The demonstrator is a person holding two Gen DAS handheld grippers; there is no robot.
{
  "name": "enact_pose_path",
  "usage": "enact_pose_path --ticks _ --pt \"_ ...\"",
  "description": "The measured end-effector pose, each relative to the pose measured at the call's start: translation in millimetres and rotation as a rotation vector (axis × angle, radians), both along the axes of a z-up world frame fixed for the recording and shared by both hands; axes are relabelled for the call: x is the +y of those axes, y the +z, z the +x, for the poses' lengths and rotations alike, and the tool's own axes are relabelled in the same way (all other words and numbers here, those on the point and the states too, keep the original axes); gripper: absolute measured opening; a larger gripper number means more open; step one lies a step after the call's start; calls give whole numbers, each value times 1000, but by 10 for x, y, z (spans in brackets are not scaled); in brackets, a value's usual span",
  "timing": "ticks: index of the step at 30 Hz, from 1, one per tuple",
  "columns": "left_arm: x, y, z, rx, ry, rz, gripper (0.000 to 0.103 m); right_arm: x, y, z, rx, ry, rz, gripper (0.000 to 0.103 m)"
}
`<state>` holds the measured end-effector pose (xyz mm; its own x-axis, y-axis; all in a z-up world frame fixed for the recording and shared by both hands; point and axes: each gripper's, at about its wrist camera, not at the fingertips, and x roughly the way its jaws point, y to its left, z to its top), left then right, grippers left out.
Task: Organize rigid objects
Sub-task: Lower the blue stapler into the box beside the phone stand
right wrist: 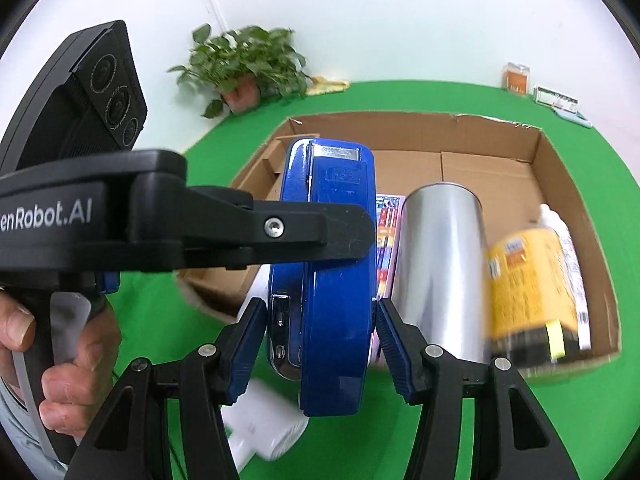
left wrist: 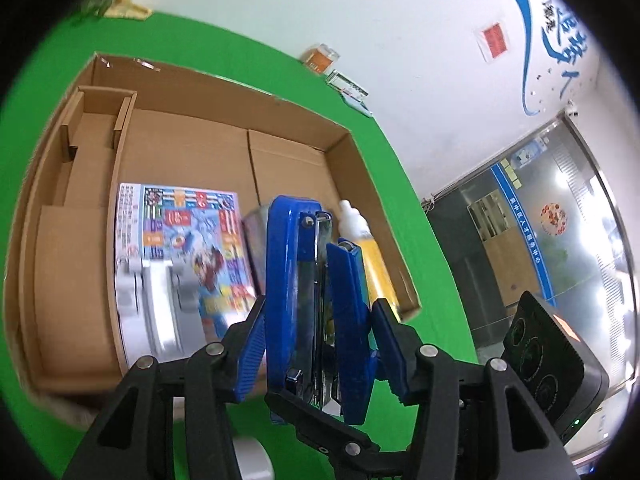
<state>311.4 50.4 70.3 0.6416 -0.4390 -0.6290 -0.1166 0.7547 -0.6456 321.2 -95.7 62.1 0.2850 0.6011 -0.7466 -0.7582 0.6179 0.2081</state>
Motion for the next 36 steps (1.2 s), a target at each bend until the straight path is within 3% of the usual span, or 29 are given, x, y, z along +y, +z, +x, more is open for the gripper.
enact_pose_path --ticks 6,10,11,14,27,32,33,36 --pt "269 -403 312 73 -13 -97 50 430 -253 400 72 -35 -98 54" --pt "321 -709 401 132 -37 -144 47 595 -368 383 60 0 -129 55" --pt "313 -692 408 125 -49 -123 46 604 -371 371 78 7 -125 60" --pt "273 -646 413 124 -69 -95 47 521 -313 301 55 3 -107 61" --pt "209 -480 304 108 -13 14 52 343 -354 38 -26 22 -106 51" --pt "139 -453 322 88 -3 65 52 226 -243 10 -26 12 -46 62" --pt "134 -458 322 82 -3 67 52 184 -204 20 -43 13 -35 61" --pt "143 -452 317 77 -1 70 52 156 -202 74 -83 -23 -82 37"
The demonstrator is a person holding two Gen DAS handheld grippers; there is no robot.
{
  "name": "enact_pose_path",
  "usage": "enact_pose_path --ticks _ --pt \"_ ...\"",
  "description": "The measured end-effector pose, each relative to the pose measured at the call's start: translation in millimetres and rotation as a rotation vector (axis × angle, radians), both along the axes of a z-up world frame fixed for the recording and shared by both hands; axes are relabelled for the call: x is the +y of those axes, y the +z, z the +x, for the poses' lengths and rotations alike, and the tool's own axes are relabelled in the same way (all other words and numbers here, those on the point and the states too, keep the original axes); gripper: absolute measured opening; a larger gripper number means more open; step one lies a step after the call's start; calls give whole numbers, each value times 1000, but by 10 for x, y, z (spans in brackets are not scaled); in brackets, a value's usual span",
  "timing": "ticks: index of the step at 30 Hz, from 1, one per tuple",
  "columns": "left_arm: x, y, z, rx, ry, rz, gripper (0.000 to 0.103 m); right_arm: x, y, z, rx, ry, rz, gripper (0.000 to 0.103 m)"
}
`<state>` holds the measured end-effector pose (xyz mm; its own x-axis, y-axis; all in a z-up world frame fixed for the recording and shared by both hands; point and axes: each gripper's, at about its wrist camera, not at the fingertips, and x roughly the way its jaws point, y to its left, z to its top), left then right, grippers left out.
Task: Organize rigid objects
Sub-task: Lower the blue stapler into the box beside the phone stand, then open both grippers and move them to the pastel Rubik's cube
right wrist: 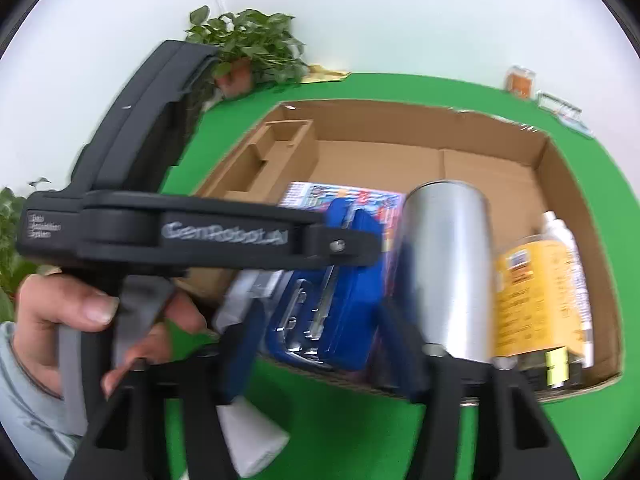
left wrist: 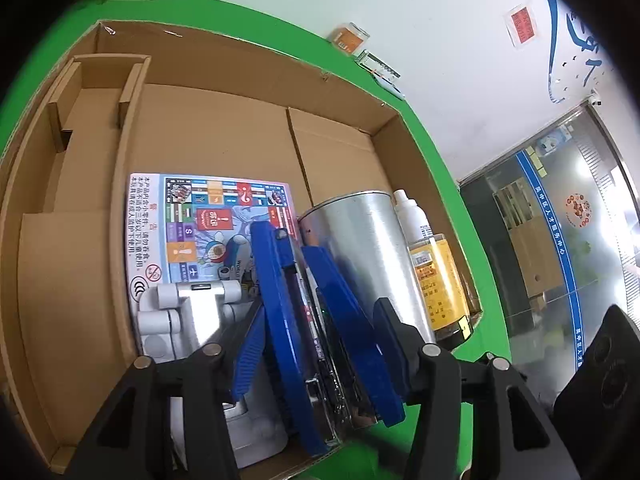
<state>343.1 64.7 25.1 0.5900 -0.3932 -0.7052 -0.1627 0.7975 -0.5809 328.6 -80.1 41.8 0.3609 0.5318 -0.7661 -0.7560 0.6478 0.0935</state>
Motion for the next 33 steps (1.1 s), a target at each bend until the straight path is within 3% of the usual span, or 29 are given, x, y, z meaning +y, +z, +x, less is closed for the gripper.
enact_pose_path --ticks 1,4,7,9,11,14,15,17,21,23,25,27,29,31,33 --pt "16 -1 -15 9 13 -1 52 -13 -17 41 14 -2 -1 28" --pt "101 -14 -105 38 73 -19 53 -24 -27 71 38 24 22 27" --pt "105 33 -160 31 100 1 52 -17 -31 15 0 18 5 25" --pt "72 120 -190 13 116 64 49 -32 -40 5 -22 -11 -9 25" --pt "-4 179 -180 -24 73 94 49 -51 -67 63 -11 -50 -17 24" --pt "-116 170 -76 -56 -11 54 49 -79 -125 156 59 -61 0 18" --pt "-143 153 -30 -55 -24 56 45 -84 -150 159 78 -52 6 16" --pt "-146 144 -10 -32 0 97 41 -78 -200 123 79 -44 -2 13" --pt "-45 137 -155 -32 32 103 39 -125 -220 86 96 -32 34 13" --pt "-29 59 -182 -10 22 82 32 -156 -212 92 104 -43 59 13" --pt "-45 -10 -191 1 9 45 31 -206 -198 58 101 -43 79 13" --pt "-58 -65 -194 8 11 -1 30 -306 -174 -22 87 -28 100 25" --pt "-111 -116 -170 26 -1 -4 32 -431 -111 -146 47 -15 129 57" --pt "-151 -90 -170 25 -11 15 31 -581 -9 -351 -62 -12 143 76" --pt "-186 -2 -243 17 -10 26 31 -710 61 -571 -152 25 176 85"
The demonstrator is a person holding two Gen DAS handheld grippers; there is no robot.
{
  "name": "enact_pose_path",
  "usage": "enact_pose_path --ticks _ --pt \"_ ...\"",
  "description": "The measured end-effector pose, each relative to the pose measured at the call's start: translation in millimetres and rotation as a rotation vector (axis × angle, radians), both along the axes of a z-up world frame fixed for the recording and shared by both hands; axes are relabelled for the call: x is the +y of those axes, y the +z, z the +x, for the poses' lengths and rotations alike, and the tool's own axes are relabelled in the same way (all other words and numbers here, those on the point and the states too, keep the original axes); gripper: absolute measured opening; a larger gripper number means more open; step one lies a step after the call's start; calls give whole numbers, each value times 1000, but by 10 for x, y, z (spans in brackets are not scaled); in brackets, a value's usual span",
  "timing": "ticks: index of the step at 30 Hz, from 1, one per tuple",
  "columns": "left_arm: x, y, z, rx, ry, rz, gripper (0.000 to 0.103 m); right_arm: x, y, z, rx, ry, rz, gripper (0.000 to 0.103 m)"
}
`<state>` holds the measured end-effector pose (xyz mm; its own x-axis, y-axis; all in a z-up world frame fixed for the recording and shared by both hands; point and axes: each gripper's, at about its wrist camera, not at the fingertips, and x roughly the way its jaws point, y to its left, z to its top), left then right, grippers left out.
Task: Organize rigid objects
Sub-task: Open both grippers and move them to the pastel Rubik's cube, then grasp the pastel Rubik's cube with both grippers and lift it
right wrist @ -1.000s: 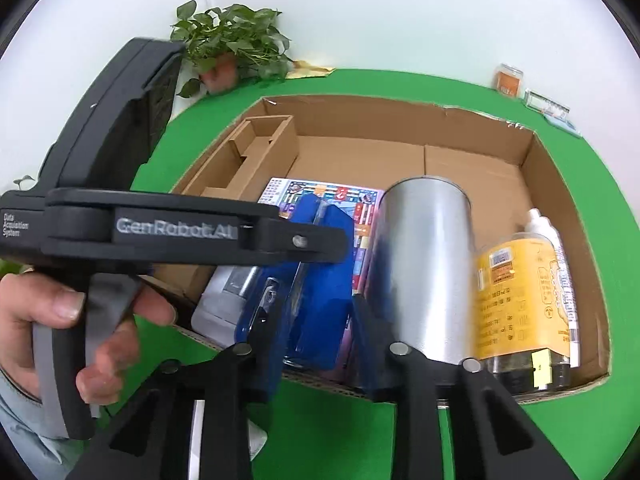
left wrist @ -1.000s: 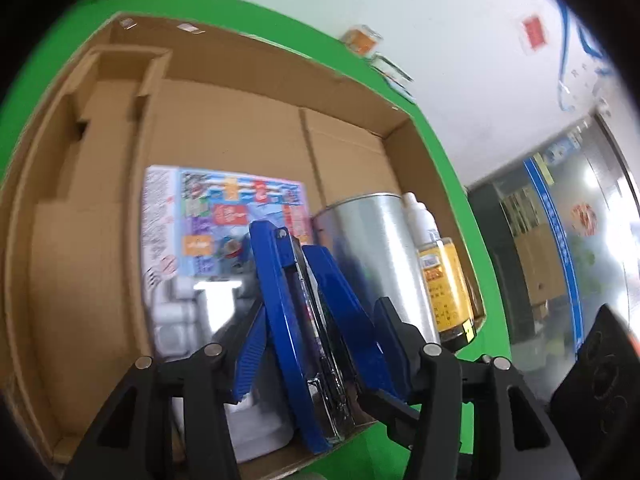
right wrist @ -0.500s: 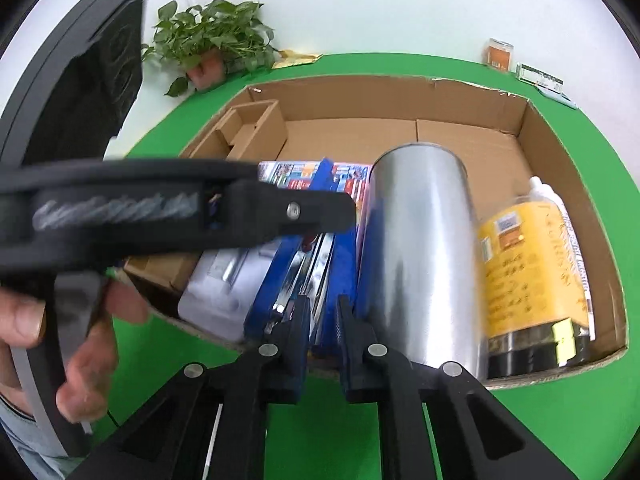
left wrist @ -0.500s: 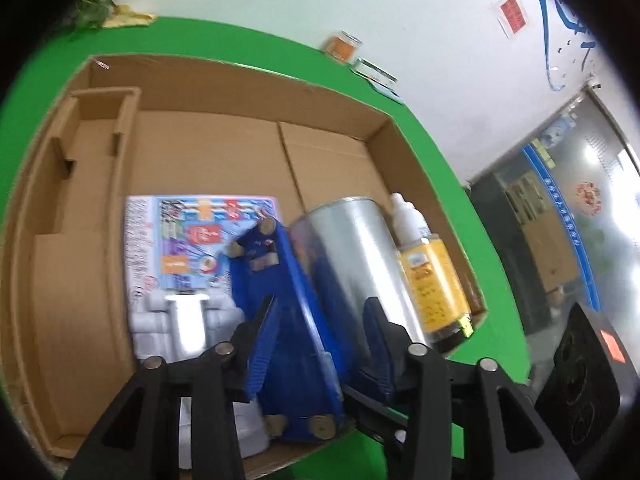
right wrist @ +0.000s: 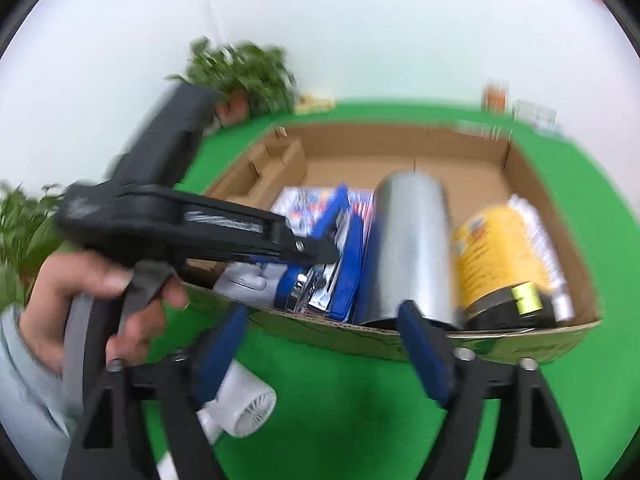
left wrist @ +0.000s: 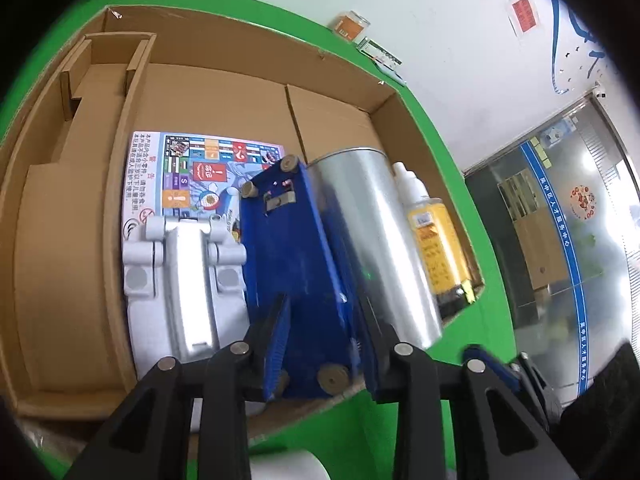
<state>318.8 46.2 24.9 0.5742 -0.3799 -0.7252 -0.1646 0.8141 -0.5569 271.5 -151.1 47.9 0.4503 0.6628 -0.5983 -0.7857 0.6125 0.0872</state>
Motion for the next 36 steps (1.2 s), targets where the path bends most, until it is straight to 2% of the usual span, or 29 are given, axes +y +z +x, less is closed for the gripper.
enact_pose_path --ticks 2,3,4,5,6,8,9,10,12,14,18,21,26,27,30,32,34,35,36 --pt "-70 208 -213 -70 48 107 32 -143 26 -199 -59 22 31 100" --pt "-115 314 -365 -108 76 177 39 -199 27 -267 -64 30 45 102" --pt "-165 417 -525 -136 105 240 48 -259 10 -331 -53 40 59 102" --pt "-229 524 -723 -166 144 305 75 -313 -20 -384 -29 55 72 102" --pt "-290 612 -936 -203 189 356 94 -373 -62 -441 2 75 85 102" --pt "-402 712 -1425 -303 255 406 101 -488 -156 -566 44 112 115 102" --pt "-425 712 -1567 -316 260 407 102 -559 -227 -645 67 136 125 102" --pt "-446 686 -1715 -308 264 400 102 -598 -278 -695 85 155 130 102" --pt "-464 579 -1952 -229 283 362 102 -658 -404 -826 149 221 126 102" --pt "-491 442 -2172 -153 294 283 102 -683 -490 -1030 190 311 109 102" --pt "-623 82 -2569 -77 263 95 102 -706 -611 -1281 206 410 65 102" --pt "-852 -95 -2704 -59 208 6 101 -730 -713 -1525 163 449 21 102" --pt "-1035 -211 -2782 -46 173 -51 100 -661 -833 -1741 87 473 -29 96" --pt "-1039 -238 -2790 -39 169 -56 97 -633 -871 -1742 85 471 -36 94" --pt "-1071 -325 -2770 -17 152 -94 96 -554 -936 -1694 105 485 -58 91" --pt "-1126 -417 -2676 16 147 -97 96 -488 -990 -1683 124 518 -93 82" --pt "-1154 -516 -2599 41 140 -114 88 -456 -1043 -1707 86 515 -124 78" --pt "-1184 -552 -2588 46 129 -130 81 -454 -1052 -1719 64 509 -134 75" --pt "-1205 -587 -2563 56 122 -133 80 -459 -1061 -1722 49 501 -141 74"
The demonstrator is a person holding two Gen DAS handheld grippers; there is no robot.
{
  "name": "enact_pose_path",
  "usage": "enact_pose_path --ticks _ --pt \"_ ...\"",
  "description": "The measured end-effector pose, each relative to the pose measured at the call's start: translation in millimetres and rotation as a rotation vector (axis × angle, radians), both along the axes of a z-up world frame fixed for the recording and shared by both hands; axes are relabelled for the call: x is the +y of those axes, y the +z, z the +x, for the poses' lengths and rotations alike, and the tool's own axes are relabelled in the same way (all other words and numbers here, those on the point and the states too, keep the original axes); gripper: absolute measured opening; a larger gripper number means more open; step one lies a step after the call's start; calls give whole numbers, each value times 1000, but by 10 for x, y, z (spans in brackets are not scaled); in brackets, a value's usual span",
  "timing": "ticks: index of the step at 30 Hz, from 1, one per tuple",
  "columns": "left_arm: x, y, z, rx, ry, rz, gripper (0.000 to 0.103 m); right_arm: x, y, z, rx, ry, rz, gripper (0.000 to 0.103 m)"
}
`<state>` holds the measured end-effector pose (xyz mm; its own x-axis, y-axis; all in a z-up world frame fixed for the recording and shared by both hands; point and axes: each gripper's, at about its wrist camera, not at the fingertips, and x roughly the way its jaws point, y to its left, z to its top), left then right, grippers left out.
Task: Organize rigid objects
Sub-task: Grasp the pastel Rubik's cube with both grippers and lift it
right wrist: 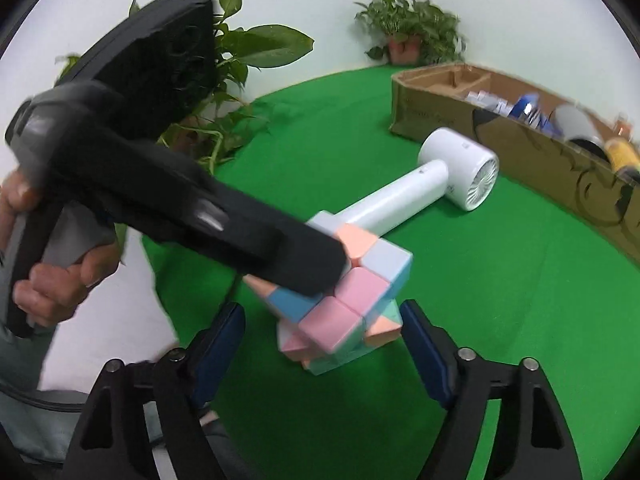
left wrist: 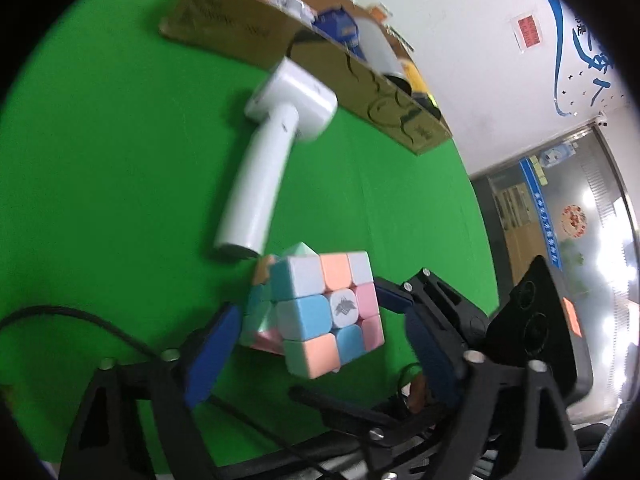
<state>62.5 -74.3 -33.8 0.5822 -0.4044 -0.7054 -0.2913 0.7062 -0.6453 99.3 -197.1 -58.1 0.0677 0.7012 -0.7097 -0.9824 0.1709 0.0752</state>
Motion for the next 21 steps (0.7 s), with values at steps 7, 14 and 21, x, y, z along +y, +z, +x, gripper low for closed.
enact_pose_path --ticks 7,14,21 --pt "-53 -95 24 29 11 13 80 -71 -59 -14 -45 -44 26 65" --pt "-33 -84 2 4 22 47 79 -54 -27 19 -67 -64 28 58" --pt "-39 121 10 -47 41 93 77 -81 128 65 -71 -84 77 57"
